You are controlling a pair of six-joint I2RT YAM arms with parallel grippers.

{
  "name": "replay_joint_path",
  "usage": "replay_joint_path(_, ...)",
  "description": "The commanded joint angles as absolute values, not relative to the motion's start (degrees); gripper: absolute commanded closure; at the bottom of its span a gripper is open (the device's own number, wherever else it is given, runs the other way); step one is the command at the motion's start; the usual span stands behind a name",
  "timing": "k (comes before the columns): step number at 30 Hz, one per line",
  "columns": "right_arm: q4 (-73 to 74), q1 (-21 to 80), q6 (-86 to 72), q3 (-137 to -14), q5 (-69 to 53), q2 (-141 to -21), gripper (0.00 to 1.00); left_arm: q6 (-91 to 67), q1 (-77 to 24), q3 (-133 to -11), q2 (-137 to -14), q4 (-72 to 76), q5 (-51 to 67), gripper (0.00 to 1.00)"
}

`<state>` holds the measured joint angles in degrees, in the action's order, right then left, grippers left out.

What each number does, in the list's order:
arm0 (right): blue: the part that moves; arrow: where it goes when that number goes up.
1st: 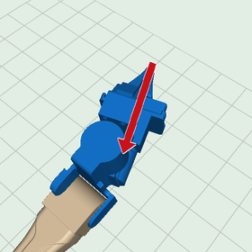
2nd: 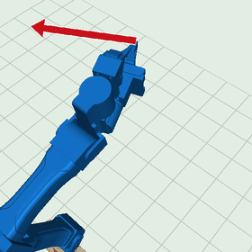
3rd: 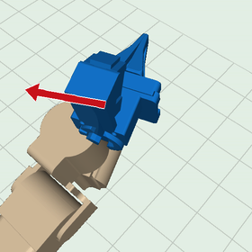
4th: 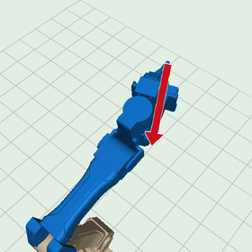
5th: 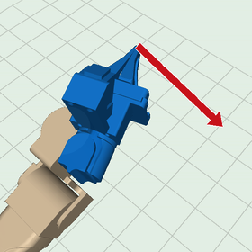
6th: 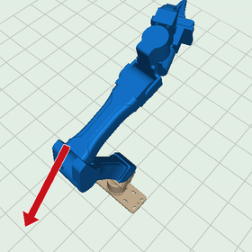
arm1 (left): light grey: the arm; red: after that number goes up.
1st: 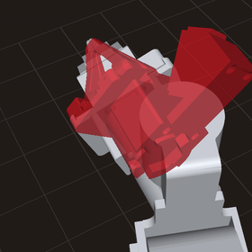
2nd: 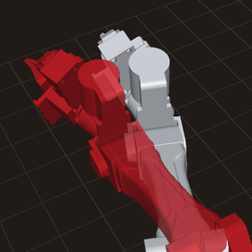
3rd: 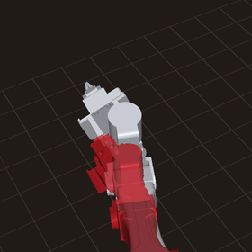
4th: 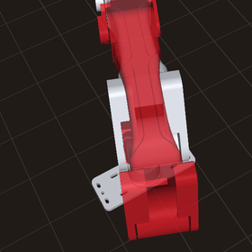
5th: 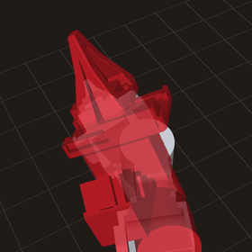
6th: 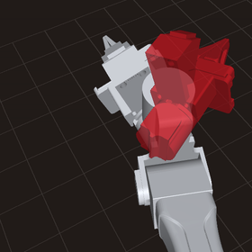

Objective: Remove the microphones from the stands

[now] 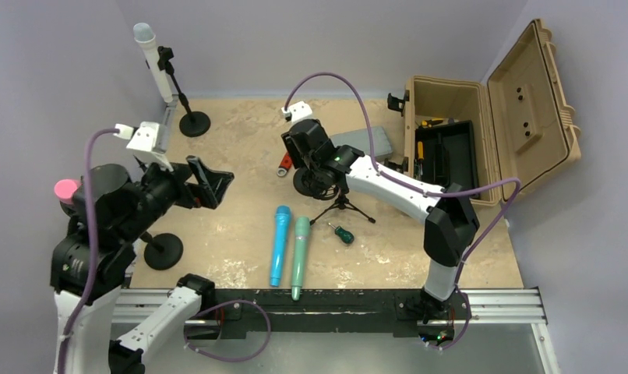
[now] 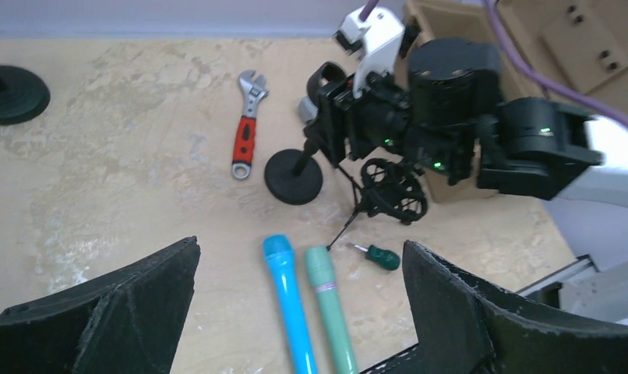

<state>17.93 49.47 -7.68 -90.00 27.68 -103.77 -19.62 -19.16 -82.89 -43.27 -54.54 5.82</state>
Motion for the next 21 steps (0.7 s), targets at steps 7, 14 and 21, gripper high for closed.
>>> replay_joint_path(7,11.4,49.5,-7.2,-90.3,25.1,-99.8,0.25,-18.9,-19.1,-105.7,-42.3,-68.1,5.6,0.00)
replay_joint_path(14,12.0,49.5,-7.7,-91.2,23.9,-98.0,0.17,-15.3,-19.2,-110.2,-40.2,-72.1,-2.1,0.00)
replay_joint_path(21,12.7,49.4,-7.9,-91.7,23.6,-96.6,0.13,-13.7,-19.1,-115.3,-40.5,-74.9,-5.1,0.00)
